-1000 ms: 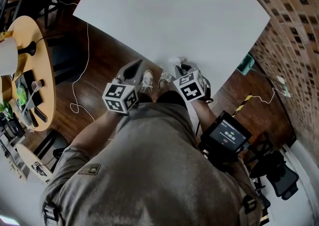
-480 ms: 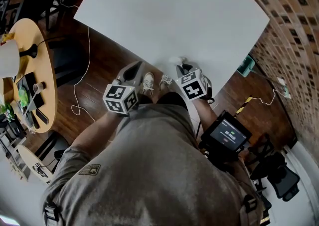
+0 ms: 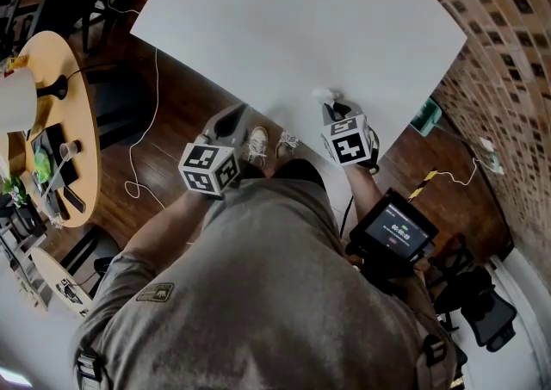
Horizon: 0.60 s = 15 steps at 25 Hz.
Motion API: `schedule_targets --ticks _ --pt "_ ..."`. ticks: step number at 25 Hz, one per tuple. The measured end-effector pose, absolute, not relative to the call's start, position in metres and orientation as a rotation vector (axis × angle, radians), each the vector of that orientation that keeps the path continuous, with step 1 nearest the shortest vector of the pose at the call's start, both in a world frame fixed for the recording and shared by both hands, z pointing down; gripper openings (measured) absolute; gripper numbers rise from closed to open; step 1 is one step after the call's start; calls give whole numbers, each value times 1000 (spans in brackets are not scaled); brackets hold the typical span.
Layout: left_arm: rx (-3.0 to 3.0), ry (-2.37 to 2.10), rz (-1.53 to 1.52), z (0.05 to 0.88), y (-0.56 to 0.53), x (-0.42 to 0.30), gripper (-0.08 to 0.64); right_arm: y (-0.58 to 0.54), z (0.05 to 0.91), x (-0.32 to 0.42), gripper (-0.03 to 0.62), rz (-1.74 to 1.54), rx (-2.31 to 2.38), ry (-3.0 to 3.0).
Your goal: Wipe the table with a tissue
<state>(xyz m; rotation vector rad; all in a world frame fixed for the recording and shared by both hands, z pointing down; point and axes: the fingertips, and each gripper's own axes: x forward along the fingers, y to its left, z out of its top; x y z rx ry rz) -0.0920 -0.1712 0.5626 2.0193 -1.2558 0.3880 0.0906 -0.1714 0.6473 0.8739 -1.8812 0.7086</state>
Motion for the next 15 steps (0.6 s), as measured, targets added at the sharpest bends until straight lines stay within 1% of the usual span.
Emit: schedule_targets --ticks 15 --pt "2033 -1253 382 555 -153 -110 2 -113 651 17 48 724 697 -1956"
